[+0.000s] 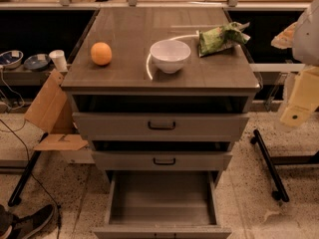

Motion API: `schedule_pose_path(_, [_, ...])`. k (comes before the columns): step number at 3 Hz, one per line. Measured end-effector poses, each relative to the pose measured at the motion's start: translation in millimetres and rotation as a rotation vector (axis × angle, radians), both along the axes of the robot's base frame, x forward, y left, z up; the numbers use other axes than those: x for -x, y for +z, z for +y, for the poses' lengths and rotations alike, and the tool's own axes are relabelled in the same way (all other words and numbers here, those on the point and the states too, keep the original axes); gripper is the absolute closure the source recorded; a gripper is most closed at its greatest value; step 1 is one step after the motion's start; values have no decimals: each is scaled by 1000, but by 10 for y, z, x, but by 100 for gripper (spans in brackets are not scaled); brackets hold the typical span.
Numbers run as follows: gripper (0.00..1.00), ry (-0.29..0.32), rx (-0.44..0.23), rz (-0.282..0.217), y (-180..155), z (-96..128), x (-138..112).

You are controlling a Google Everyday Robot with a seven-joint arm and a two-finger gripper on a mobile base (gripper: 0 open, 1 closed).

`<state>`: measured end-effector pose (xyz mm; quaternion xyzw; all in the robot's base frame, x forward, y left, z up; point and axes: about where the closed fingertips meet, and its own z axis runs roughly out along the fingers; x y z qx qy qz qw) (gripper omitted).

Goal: Place green jalapeno chip bag into bottom drawer

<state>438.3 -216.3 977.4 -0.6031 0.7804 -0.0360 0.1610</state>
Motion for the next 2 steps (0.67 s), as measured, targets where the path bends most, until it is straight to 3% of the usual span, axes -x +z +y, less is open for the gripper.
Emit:
schedule_pose_path(1, [0, -9, -13, -11, 28, 3, -50])
schedule_pose_path(2, [0, -47, -76, -60, 153, 14, -288])
